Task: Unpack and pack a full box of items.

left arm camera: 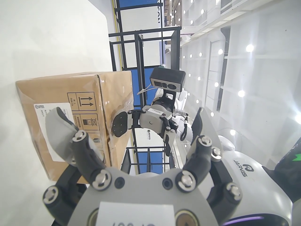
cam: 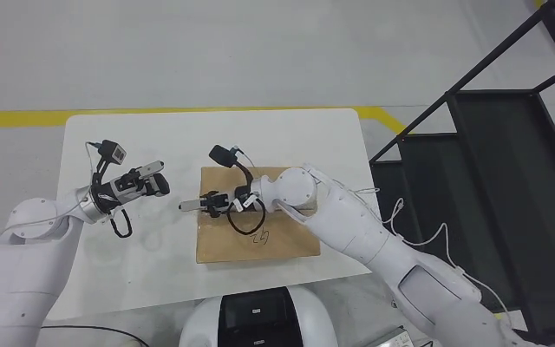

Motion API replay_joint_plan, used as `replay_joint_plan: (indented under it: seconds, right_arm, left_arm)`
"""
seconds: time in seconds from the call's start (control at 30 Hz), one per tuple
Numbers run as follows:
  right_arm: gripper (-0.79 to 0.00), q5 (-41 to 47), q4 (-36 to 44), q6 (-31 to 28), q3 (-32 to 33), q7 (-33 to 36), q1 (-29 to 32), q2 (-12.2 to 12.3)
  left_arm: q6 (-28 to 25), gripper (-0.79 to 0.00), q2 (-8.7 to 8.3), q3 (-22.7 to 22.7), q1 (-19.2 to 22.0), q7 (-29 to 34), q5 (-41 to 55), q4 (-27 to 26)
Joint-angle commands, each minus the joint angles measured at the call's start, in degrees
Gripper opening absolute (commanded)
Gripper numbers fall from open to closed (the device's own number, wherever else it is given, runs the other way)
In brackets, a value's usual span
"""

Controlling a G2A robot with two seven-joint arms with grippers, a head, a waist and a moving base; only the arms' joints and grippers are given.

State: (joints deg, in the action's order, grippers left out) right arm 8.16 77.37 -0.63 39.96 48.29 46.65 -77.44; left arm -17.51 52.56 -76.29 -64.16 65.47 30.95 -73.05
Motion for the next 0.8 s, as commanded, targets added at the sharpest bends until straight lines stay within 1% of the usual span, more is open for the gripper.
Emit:
replay_joint_plan:
  seconds: [0.0, 0.23, 0.4, 0.53, 0.77]
  right_arm:
    - [0.0, 1.22, 1.28, -0.98, 2.04, 0.87, 1.32, 0.61]
    - [0.0, 2.34, 7.93, -1.4, 11.98, 5.36, 8.69, 4.09]
    - [0.0, 1.14, 11.57, -0.44, 17.8, 6.05, 14.1, 6.03]
    - [0.0, -0.84, 10.66, 0.93, 18.82, 4.78, 15.36, 6.5]
    - [0.0, -0.06, 6.95, 1.83, 17.14, 4.58, 13.92, 6.1]
  left_arm:
    - [0.19, 0.0, 0.02, 0.01, 0.0, 0.03, -0.06, 0.0]
    - [0.61, 0.0, 0.36, 1.0, 1.02, 0.03, -0.35, 0.21]
    - [0.91, 0.0, 0.64, 1.83, 1.97, 0.06, -0.62, 0.58]
    - [0.93, 0.0, 0.88, 2.5, 2.69, 0.09, -0.74, 1.05]
    - [0.61, 0.0, 0.92, 2.2, 2.97, 0.41, -0.86, 1.57]
